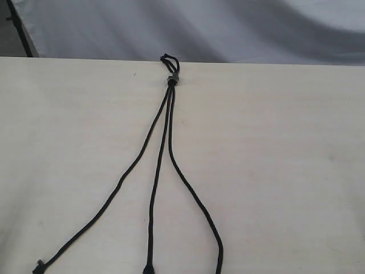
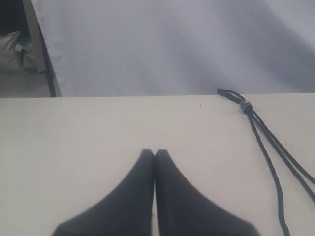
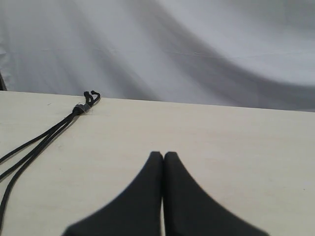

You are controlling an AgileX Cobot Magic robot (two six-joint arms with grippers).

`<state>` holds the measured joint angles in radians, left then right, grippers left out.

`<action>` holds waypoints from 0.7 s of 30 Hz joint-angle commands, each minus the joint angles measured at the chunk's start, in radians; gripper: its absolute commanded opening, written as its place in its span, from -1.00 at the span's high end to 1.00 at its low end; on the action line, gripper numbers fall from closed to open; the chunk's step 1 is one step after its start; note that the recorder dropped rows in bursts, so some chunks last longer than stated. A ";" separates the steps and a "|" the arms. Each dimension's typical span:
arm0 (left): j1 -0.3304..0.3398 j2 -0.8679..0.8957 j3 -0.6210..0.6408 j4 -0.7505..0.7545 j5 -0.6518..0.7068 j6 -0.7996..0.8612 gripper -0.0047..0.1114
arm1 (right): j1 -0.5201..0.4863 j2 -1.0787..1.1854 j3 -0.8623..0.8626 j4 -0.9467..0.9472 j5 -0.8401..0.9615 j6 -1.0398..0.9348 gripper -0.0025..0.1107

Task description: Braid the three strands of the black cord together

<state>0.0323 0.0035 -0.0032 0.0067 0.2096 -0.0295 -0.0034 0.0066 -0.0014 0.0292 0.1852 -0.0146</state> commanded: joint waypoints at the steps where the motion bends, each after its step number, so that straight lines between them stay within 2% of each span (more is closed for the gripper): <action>1: 0.004 -0.004 0.003 -0.014 0.001 -0.001 0.92 | -0.006 -0.007 0.001 0.000 0.000 -0.002 0.96; 10: 0.004 -0.004 0.003 -0.007 -0.017 -0.001 0.92 | -0.006 -0.007 0.001 0.000 -0.016 -0.002 0.96; 13: 0.004 -0.004 0.003 -0.053 -0.254 -0.054 0.92 | -0.006 -0.007 0.001 0.035 -0.185 0.002 0.96; 14: 0.004 -0.004 0.003 -0.067 -0.409 -0.102 0.92 | -0.006 -0.007 0.001 0.080 -0.297 0.021 0.96; 17: 0.004 -0.004 0.003 -0.062 -0.877 -0.384 0.92 | -0.006 -0.007 0.001 0.194 -0.588 0.231 0.96; 18: 0.004 -0.004 0.003 -0.058 -0.970 -0.416 0.92 | -0.006 -0.007 0.001 0.194 -0.650 0.279 0.96; 19: 0.004 -0.004 0.003 -0.036 -1.053 -0.345 0.92 | -0.006 -0.007 0.001 0.154 -0.711 0.284 0.96; 21: 0.004 -0.003 0.003 -0.038 -1.052 -0.177 0.92 | -0.006 -0.007 -0.013 0.057 -0.695 0.276 0.96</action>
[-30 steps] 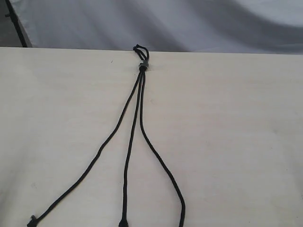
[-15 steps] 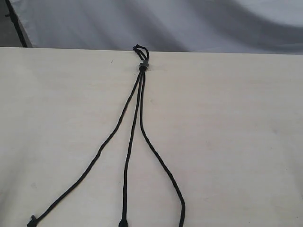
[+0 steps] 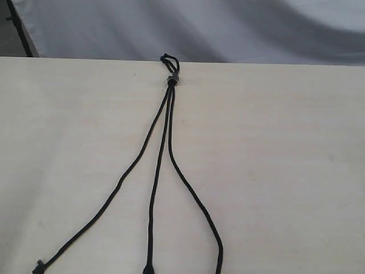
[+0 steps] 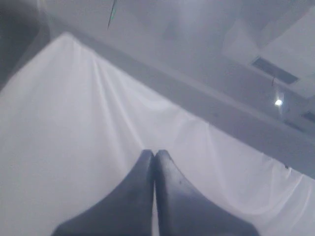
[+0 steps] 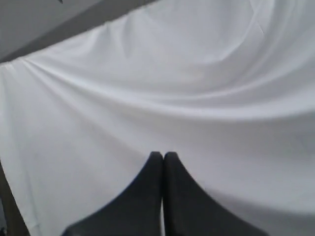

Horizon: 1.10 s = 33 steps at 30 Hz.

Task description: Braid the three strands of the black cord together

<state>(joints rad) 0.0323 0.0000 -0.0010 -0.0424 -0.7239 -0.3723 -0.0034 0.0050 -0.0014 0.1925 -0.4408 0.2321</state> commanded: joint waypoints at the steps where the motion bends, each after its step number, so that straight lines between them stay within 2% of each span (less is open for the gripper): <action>1: 0.004 0.029 -0.017 -0.024 -0.020 0.248 0.92 | -0.006 0.013 -0.078 -0.152 0.036 0.029 0.96; 3: 0.004 0.119 -0.077 -0.039 0.167 0.256 0.92 | -0.005 0.138 -0.193 -0.184 0.191 0.021 0.96; 4: 0.004 0.161 -0.094 -0.036 0.214 0.258 0.92 | -0.005 0.196 -0.235 -0.199 0.253 0.024 0.96; 6: 0.004 0.298 -0.153 -0.033 0.363 0.260 0.92 | -0.003 0.376 -0.352 -0.204 0.441 0.026 0.96; 7: 0.004 0.385 -0.195 -0.033 0.479 0.260 0.92 | 0.013 0.515 -0.409 -0.204 0.526 0.026 0.96; 9: 0.004 0.530 -0.255 -0.033 0.597 0.260 0.92 | 0.088 0.723 -0.483 -0.193 0.636 0.015 0.96; 13: 0.004 0.771 -0.347 -0.033 0.764 0.260 0.92 | 0.329 1.120 -0.631 -0.193 0.762 0.005 0.96; 16: 0.004 0.916 -0.357 -0.033 0.784 0.260 0.92 | 0.523 1.388 -0.755 -0.193 0.771 0.005 0.96; 21: 0.004 1.004 -0.357 -0.033 0.798 0.254 0.92 | 0.688 1.606 -0.920 -0.193 0.854 0.005 0.96; 24: 0.004 1.023 -0.357 -0.033 0.810 0.254 0.92 | 0.749 1.706 -1.011 -0.212 0.902 0.005 0.96; 33: 0.004 1.023 -0.357 -0.040 0.810 0.243 0.92 | 0.853 1.900 -1.198 -0.243 1.006 0.006 0.96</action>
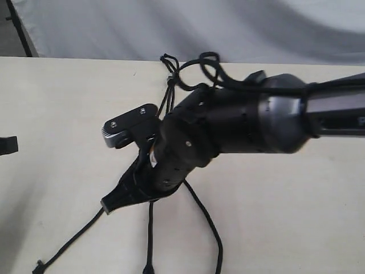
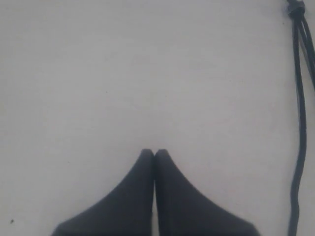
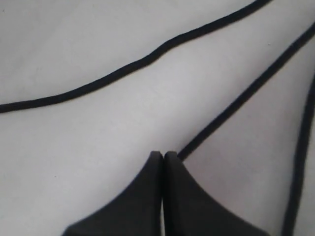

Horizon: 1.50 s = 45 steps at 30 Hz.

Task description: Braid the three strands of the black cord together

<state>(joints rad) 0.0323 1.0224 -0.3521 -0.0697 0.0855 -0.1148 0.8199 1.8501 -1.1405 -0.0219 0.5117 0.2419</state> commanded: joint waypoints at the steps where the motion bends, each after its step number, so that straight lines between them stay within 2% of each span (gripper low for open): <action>1: 0.004 0.001 -0.006 -0.013 0.001 -0.017 0.92 | 0.034 0.065 -0.069 -0.028 0.066 -0.004 0.94; 4: 0.004 0.001 -0.006 -0.013 0.001 -0.024 0.92 | 0.034 0.087 -0.083 -0.030 0.094 -0.004 0.69; 9: 0.004 0.001 -0.006 -0.013 0.001 -0.027 0.92 | 0.031 0.089 -0.079 -0.027 0.106 0.022 0.04; 12: 0.004 0.001 -0.006 -0.013 0.001 -0.027 0.92 | 0.031 0.094 -0.079 0.000 0.147 0.039 -0.08; 16: 0.004 0.001 -0.006 -0.013 0.001 -0.027 0.92 | 0.031 0.129 -0.079 0.022 0.218 0.054 -0.08; 21: 0.004 0.001 -0.006 -0.013 0.001 -0.029 0.92 | 0.031 0.201 -0.079 0.056 0.169 0.054 -0.08; 23: 0.004 0.001 -0.006 -0.013 0.001 -0.029 0.92 | 0.031 0.221 -0.079 0.059 0.153 0.048 0.00; 25: 0.004 0.001 -0.006 -0.013 0.001 -0.029 0.92 | 0.031 0.224 -0.079 0.066 0.151 0.037 0.28; 28: 0.004 0.001 -0.006 -0.013 0.001 -0.029 0.92 | 0.031 0.210 -0.079 0.066 0.151 0.022 0.91; 29: 0.004 0.001 -0.006 -0.013 0.001 -0.029 0.92 | 0.031 0.199 -0.079 0.066 0.151 0.018 0.95; 32: 0.004 0.001 -0.006 -0.013 0.001 -0.029 0.92 | 0.031 0.140 -0.079 0.038 0.157 -0.011 0.95; 37: 0.004 0.001 -0.006 -0.013 0.001 -0.029 0.92 | 0.018 -0.039 -0.079 -0.129 0.229 0.008 0.95; 45: 0.004 0.001 -0.006 -0.013 0.001 -0.029 0.92 | -0.154 -0.184 -0.079 -0.401 0.376 0.186 0.95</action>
<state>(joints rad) 0.0323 1.0224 -0.3521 -0.0717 0.0855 -0.1371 0.7338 1.6851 -1.2194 -0.3371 0.8518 0.3712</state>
